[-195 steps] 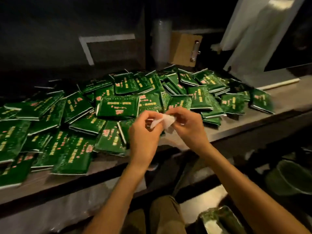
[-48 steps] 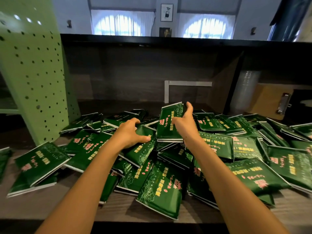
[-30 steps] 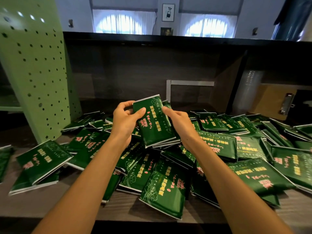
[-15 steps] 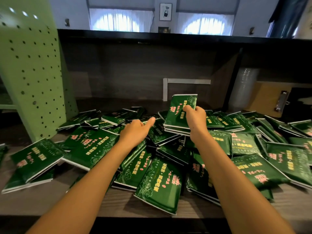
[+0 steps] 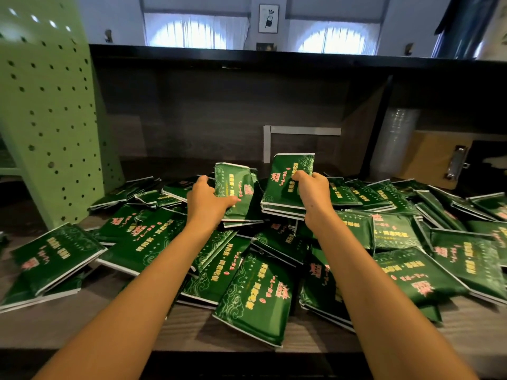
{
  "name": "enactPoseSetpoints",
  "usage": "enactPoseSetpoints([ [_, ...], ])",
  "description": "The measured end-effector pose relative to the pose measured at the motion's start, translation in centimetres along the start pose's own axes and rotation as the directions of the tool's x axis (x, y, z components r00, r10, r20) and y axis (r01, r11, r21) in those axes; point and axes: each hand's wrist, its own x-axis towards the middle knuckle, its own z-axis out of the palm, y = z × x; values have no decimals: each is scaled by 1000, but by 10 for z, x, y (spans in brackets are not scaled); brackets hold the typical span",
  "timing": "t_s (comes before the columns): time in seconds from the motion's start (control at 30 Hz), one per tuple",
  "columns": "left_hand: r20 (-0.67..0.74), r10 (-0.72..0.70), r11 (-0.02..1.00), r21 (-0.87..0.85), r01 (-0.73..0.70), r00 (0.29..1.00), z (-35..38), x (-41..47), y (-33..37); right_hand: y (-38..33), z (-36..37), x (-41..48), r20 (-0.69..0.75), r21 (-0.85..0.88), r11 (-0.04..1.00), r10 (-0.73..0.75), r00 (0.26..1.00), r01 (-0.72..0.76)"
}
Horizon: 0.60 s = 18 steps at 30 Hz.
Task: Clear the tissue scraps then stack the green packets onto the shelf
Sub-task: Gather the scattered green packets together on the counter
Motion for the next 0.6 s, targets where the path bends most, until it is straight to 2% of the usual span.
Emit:
enactPoseSetpoints([
  [0.1, -96, 47, 994, -89, -55, 994, -7, -1, 2, 1, 0, -1, 20, -18, 1000, -1, 1000, 1],
  [0.17, -180, 85, 992, -77, -100, 980, -12, 0, 3, 1, -1, -1, 45, -13, 1000, -14, 999, 15],
  [0.23, -205, 122, 986, -83, -141, 971, -16, 2, 6, 2, 0, -1, 64, -5, 1000, -20, 998, 20],
  [0.43, -28, 64, 895, -441, -69, 998, -28, 1, 14, 2, 0, 0, 51, -34, 999, -30, 998, 32],
  [0.53, 72, 115, 826, -561, -55, 991, -36, 0, 20, 1, -1, -1, 60, -57, 998, -32, 998, 35],
  [0.6, 221, 166, 802, -597, -1, 961, -43, -2, 22, 0, -2, 1, 86, -69, 997, -22, 996, 28],
])
